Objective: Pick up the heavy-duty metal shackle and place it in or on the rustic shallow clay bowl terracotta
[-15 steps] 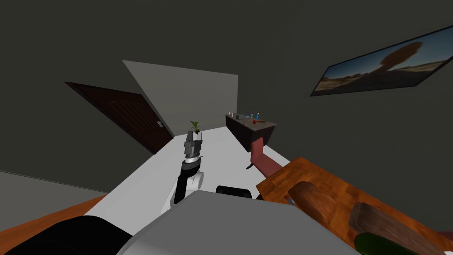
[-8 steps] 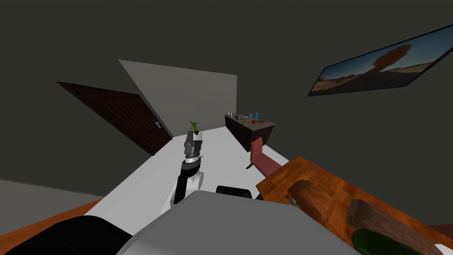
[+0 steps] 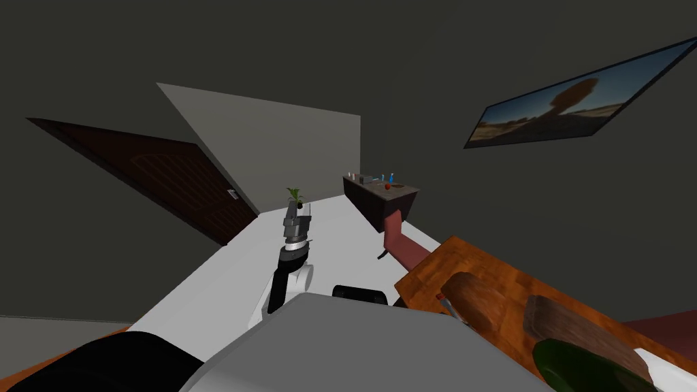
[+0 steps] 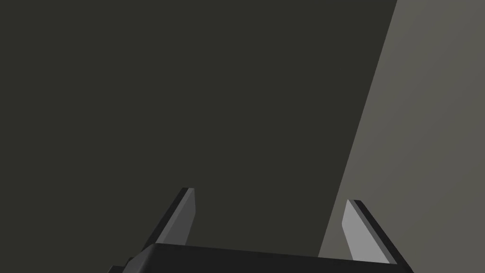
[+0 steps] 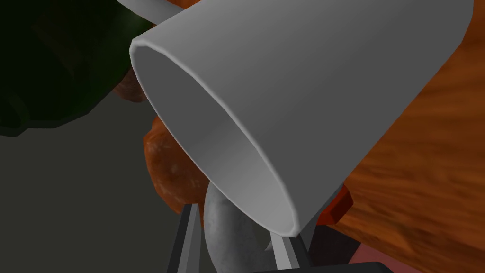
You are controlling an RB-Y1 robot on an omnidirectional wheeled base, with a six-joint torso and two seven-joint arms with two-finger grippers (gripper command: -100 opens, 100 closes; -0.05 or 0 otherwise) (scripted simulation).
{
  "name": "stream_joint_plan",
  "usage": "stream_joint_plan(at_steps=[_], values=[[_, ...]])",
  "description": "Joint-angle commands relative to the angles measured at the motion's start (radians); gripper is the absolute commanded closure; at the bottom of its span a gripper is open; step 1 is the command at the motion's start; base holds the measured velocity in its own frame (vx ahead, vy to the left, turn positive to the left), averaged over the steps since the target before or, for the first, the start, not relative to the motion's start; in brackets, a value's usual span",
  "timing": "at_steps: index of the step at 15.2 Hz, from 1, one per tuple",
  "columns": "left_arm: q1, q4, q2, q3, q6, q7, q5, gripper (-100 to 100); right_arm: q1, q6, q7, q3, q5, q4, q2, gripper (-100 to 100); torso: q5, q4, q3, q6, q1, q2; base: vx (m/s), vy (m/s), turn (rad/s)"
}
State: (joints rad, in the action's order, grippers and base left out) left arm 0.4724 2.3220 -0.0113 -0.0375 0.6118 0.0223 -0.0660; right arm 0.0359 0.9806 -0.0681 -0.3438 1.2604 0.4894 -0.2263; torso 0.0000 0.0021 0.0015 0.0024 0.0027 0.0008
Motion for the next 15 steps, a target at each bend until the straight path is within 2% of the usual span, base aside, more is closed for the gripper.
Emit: stream_joint_plan(at_steps=[1, 2, 3, 5, 6, 7, 9, 10, 11, 13, 14, 15], values=[[0.000, 0.000, 0.000, 0.000, 0.000, 0.000, 0.000, 0, -0.003, -0.006, -0.003, 0.019, 0.036, -0.005, 0.002, 100, 0.000, 0.000, 0.000, 0.000, 0.000, 0.000, 0.010, 0.016, 0.002], [0.000, 0.000, 0.000, 0.000, 0.000, 0.000, 0.000, 0, -0.002, -0.037, -0.005, 0.062, 0.067, -0.007, 0.011, 100, 0.000, 0.000, 0.000, 0.000, -0.001, 0.000, 0.018, 0.026, -0.102], [0.000, 0.000, 0.000, 0.000, 0.000, 0.000, 0.000, 0, -0.002, -0.037, -0.005, 0.080, 0.088, -0.007, 0.011, 100, 0.000, 0.000, 0.000, 0.000, 0.000, 0.000, 0.025, 0.037, -0.132], [0.000, 0.000, 0.000, 0.000, 0.000, 0.000, 0.000, 0, -0.002, -0.037, -0.005, 0.089, 0.122, -0.007, 0.011, 100, 0.000, 0.000, 0.000, 0.000, 0.000, 0.000, 0.014, 0.024, -0.028], [0.000, 0.000, 0.000, 0.000, 0.000, 0.000, 0.000, 0, -0.001, -0.069, -0.006, 0.131, 0.152, -0.009, 0.020, 100, 0.000, 0.001, 0.001, 0.000, 0.000, 0.001, 0.016, 0.019, -0.109], [0.000, 0.000, 0.000, 0.000, 0.000, 0.000, 0.000, 0, -0.001, -0.069, -0.006, 0.150, 0.173, -0.009, 0.020, 100, 0.000, 0.000, 0.001, 0.000, -0.001, 0.001, 0.024, 0.028, -0.122], [0.000, 0.000, 0.000, 0.000, 0.000, 0.000, 0.000, 0, -0.001, -0.069, -0.006, 0.159, 0.208, -0.009, 0.020, 100, 0.001, 0.000, 0.000, 0.000, 0.000, 0.001, 0.015, 0.024, -0.031], [0.000, 0.000, 0.000, 0.000, 0.000, 0.000, 0.000, 0, 0.000, -0.100, -0.008, 0.201, 0.236, -0.011, 0.030, 100, 0.001, 0.000, 0.000, 0.000, 0.000, 0.001, 0.022, 0.028, -0.100], [0.000, 0.000, 0.000, 0.000, 0.000, 0.000, 0.000, 0, 0.000, -0.100, -0.008, 0.220, 0.258, -0.011, 0.030, 100, 0.001, 0.000, 0.000, 0.000, 0.001, 0.000, 0.026, 0.039, -0.136], [0.000, 0.000, 0.000, 0.000, 0.000, 0.000, 0.000, 0, 0.000, -0.100, -0.008, 0.229, 0.293, -0.011, 0.030, 100, 0.001, -0.001, 0.000, 0.000, 0.001, 0.000, 0.013, 0.029, -0.030], [0.000, 0.000, 0.000, 0.000, 0.000, 0.000, 0.000, 0, 0.001, -0.131, -0.010, 0.271, 0.321, -0.013, 0.039, 100, 0.001, -0.001, 0.000, 0.000, 0.001, 0.000, 0.016, 0.026, -0.100], [0.000, 0.000, 0.000, 0.000, 0.000, 0.000, 0.000, 0, 0.001, -0.131, -0.010, 0.290, 0.342, -0.013, 0.039, 100, 0.001, -0.001, -0.001, 0.001, 0.001, 0.000, 0.021, 0.034, -0.124]])
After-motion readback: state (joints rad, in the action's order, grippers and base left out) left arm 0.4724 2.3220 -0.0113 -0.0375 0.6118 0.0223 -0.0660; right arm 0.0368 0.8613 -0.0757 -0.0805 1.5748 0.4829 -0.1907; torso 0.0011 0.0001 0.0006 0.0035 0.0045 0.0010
